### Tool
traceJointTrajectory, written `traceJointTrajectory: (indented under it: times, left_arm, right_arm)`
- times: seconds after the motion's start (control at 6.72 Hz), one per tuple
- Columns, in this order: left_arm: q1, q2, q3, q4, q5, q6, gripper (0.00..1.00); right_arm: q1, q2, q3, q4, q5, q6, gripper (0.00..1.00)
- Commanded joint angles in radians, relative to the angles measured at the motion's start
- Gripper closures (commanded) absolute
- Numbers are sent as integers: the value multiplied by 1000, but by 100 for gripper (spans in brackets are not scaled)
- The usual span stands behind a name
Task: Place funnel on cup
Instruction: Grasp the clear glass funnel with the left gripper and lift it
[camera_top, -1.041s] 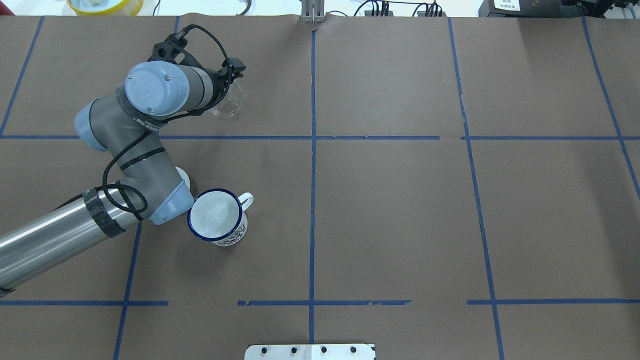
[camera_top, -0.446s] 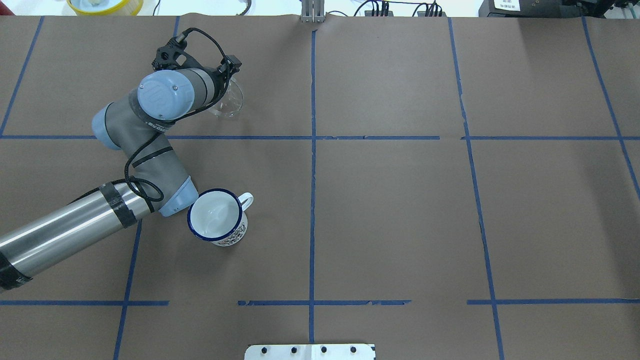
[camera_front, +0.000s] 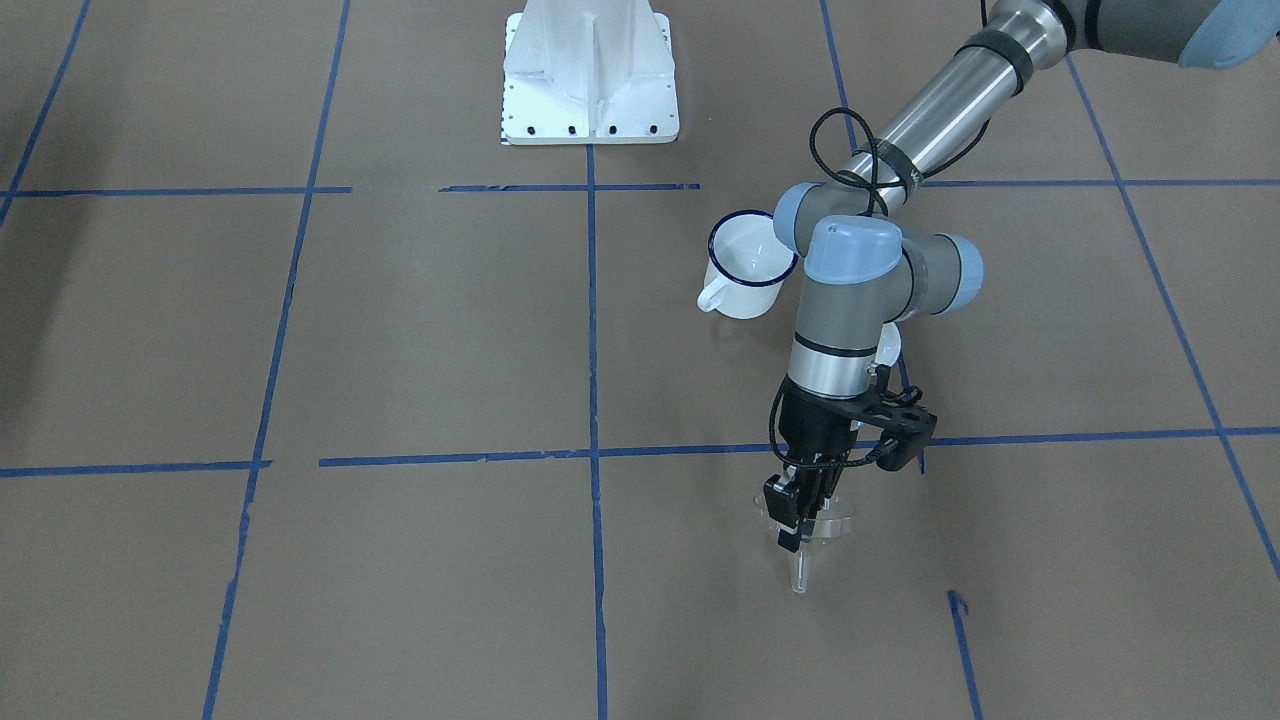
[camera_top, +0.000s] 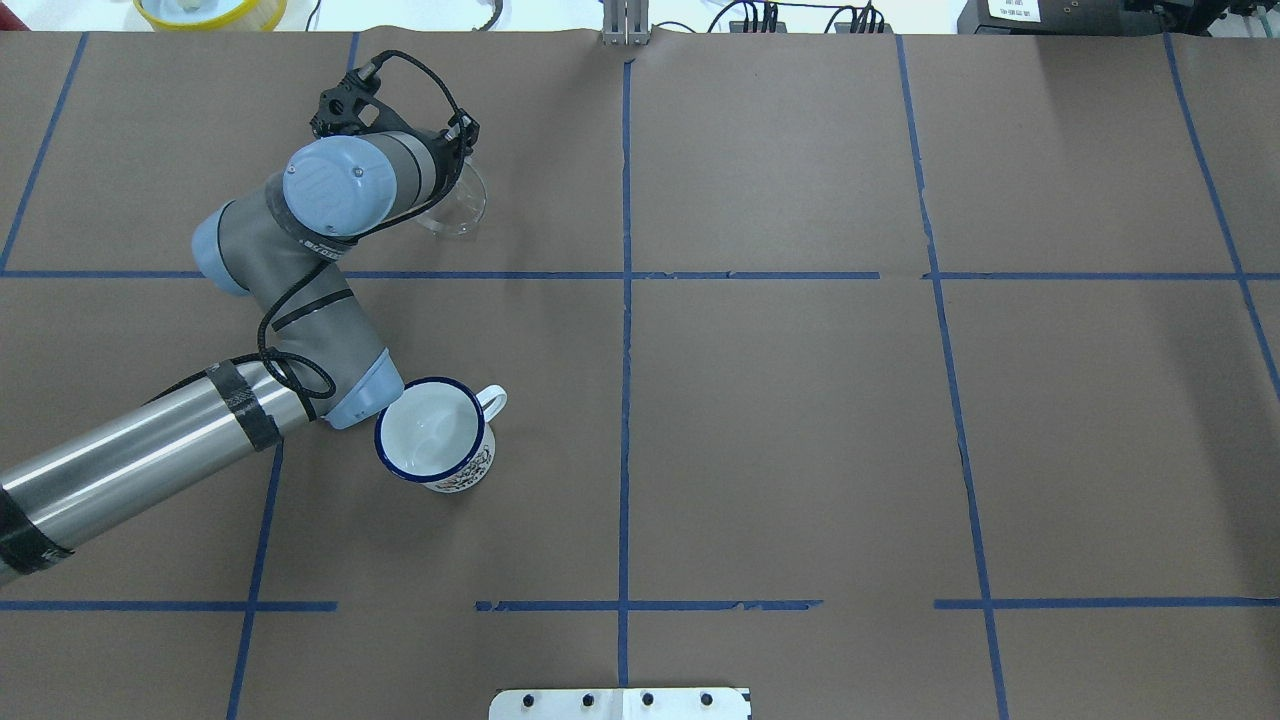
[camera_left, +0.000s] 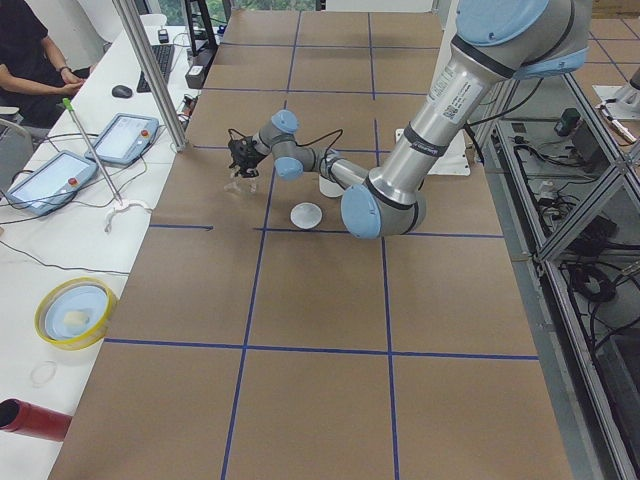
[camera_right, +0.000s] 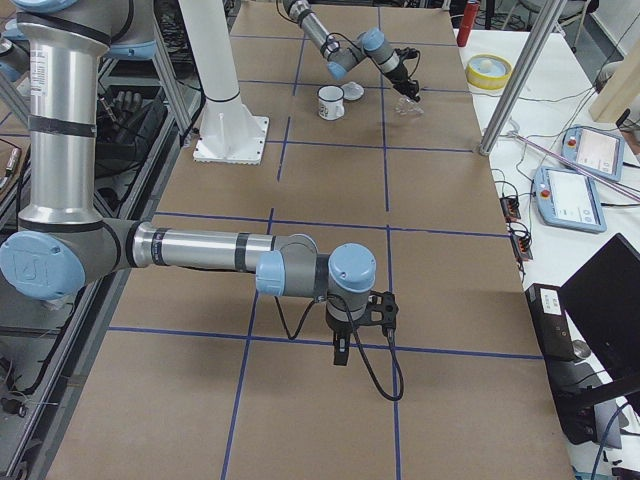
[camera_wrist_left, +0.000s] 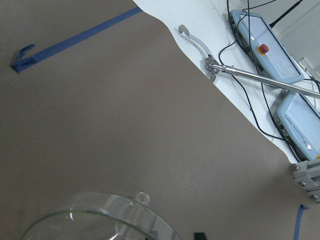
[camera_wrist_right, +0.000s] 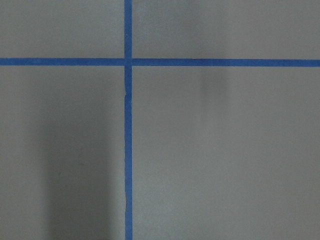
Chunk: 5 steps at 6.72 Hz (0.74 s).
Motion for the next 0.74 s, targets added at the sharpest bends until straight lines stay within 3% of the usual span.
traceJointTrajectory:
  times: [0.0, 0.3, 0.45, 0.6]
  left_arm:
    - [-27, -3, -11, -23, -11, 7, 100]
    - [-101, 12, -132, 15, -194, 20, 100]
    - [-139, 56, -260, 115, -297, 82, 100]
    - [-148, 87, -414, 295, -344, 174, 100]
  right_arm:
    - [0, 0, 0, 0, 0, 0, 0]
    - [0, 2, -1, 0, 0, 0, 0]
    - [0, 2, -1, 0, 0, 0, 0]
    - [0, 0, 0, 0, 0, 0, 0]
